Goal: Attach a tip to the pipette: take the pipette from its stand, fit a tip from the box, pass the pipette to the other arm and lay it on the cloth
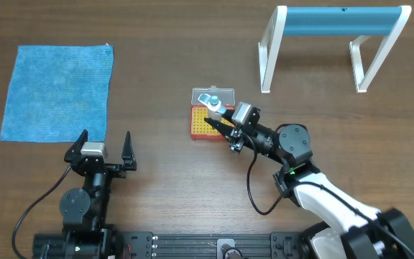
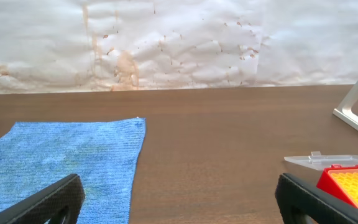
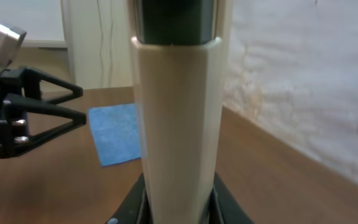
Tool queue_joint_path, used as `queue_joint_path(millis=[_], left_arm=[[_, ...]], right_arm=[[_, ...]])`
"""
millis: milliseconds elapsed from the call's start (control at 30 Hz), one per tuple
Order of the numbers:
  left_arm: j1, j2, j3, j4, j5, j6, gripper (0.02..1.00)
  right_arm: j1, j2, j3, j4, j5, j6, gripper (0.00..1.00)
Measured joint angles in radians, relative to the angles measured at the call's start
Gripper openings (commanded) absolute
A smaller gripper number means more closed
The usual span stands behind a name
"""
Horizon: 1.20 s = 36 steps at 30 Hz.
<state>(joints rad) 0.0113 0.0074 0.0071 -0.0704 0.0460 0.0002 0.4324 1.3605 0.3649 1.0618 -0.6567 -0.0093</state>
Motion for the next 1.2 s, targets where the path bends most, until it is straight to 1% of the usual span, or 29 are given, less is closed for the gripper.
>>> queue_joint_path(millis=[67,200,367,500,1200], left_arm=[[0.000,0.000,0.000,0.000,0.000,0.000,0.998],[0.000,0.000,0.000,0.000,0.000,0.000,0.998],[0.000,0.000,0.000,0.000,0.000,0.000,0.998],[0.000,0.000,0.000,0.000,0.000,0.000,0.998],[0.000,0.000,0.000,0.000,0.000,0.000,1.000]], right_arm=[[0.000,0.041,-0.001,0.050,0.011,-0.027,0.075],[0.000,0.101,-0.001,0.098,0.064,-0.057,0.075],[0.000,0.179,0.022,0.135,0.090,-0.060,0.077],[0.000,0.226,0.051,0.148,0.098,-0.060,0.075],[0.016,0.277,0.061,0.165,0.107,-0.045,0.077]])
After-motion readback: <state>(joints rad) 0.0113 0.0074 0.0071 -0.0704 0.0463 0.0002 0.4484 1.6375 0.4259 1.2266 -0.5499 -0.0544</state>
